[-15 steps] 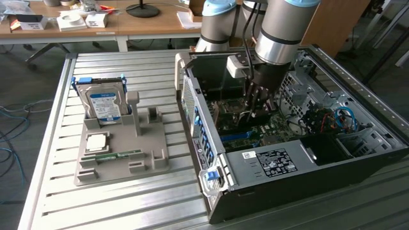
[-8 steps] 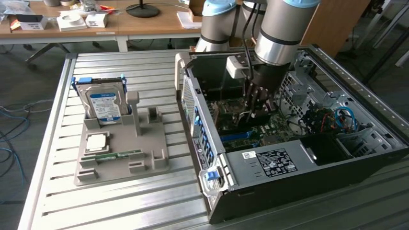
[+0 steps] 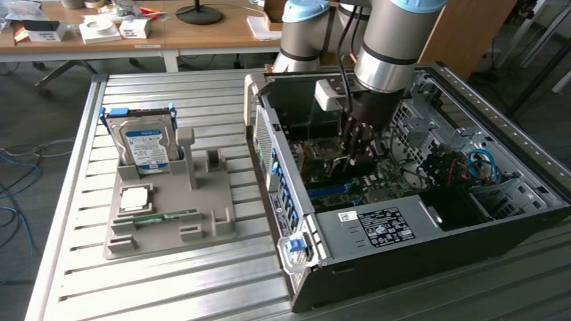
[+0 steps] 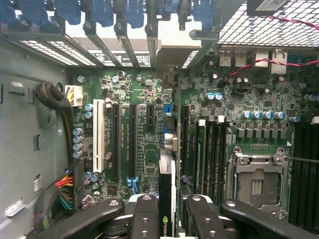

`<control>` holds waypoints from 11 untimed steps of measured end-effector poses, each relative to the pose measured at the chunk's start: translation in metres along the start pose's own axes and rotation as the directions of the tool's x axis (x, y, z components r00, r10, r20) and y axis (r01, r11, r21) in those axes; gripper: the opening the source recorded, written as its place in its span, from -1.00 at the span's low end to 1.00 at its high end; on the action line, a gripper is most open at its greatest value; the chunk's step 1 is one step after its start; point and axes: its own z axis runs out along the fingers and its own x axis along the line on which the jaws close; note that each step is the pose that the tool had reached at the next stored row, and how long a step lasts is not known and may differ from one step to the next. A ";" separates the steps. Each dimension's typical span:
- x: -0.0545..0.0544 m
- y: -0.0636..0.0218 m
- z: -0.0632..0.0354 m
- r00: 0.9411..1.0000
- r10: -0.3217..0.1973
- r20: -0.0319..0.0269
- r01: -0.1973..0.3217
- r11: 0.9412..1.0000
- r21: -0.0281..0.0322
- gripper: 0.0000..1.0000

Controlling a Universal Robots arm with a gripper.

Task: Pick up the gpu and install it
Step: 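Insert the gpu into the slot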

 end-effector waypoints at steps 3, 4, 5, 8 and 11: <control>0.000 0.0018 0.0006 1.000 0.000 0.000 0.000 1.000 0.000 -0.47; 0.000 0.0023 0.0008 1.000 0.000 0.000 0.000 1.000 0.000 -0.47; 0.000 0.0027 0.0009 1.000 0.000 0.000 0.000 1.000 0.000 -0.47; 0.000 0.0036 0.0014 1.000 0.000 0.000 0.000 1.000 0.000 -0.47; 0.000 0.0043 0.0019 1.000 0.000 0.000 0.000 1.000 0.000 -0.47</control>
